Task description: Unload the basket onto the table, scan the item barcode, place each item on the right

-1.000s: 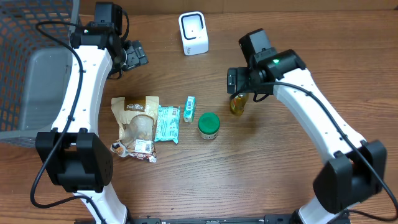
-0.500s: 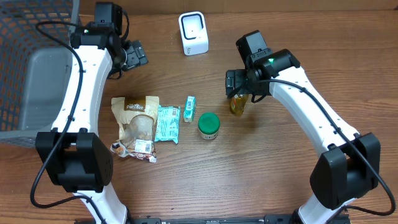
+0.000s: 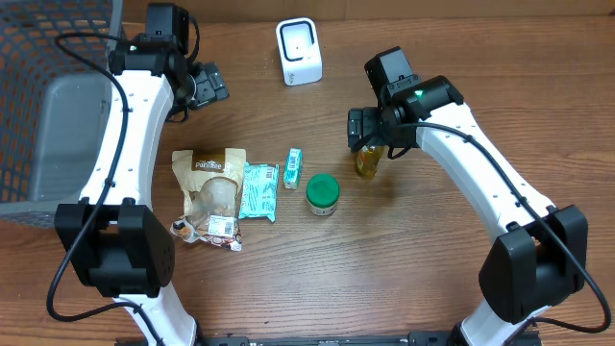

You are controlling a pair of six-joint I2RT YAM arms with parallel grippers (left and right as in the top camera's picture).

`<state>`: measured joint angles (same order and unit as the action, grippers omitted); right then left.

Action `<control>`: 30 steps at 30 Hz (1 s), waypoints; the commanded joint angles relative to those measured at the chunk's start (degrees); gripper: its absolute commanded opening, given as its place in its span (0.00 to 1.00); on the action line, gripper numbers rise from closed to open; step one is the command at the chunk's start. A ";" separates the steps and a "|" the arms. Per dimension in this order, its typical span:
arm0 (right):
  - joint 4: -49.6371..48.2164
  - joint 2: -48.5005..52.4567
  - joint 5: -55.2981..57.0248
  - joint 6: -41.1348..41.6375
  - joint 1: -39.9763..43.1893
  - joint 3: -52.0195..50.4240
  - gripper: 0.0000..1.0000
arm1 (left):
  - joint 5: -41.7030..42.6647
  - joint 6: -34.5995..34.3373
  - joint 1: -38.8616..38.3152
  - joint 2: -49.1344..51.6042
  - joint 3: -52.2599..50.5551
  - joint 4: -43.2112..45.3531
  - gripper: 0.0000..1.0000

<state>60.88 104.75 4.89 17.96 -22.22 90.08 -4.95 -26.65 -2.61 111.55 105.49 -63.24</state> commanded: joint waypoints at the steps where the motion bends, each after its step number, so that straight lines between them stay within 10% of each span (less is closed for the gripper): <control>1: -0.39 -0.09 -0.02 -0.44 -0.22 -0.15 1.00 | 0.28 -0.59 -0.04 -0.76 1.07 0.04 1.00; 30: -1.40 -0.09 -0.11 -0.44 -0.24 -0.15 0.94 | 0.28 -0.59 -0.04 -0.76 1.07 0.04 1.00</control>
<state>59.94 104.75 4.89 17.93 -22.22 90.08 -4.95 -26.65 -2.61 111.55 105.49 -63.24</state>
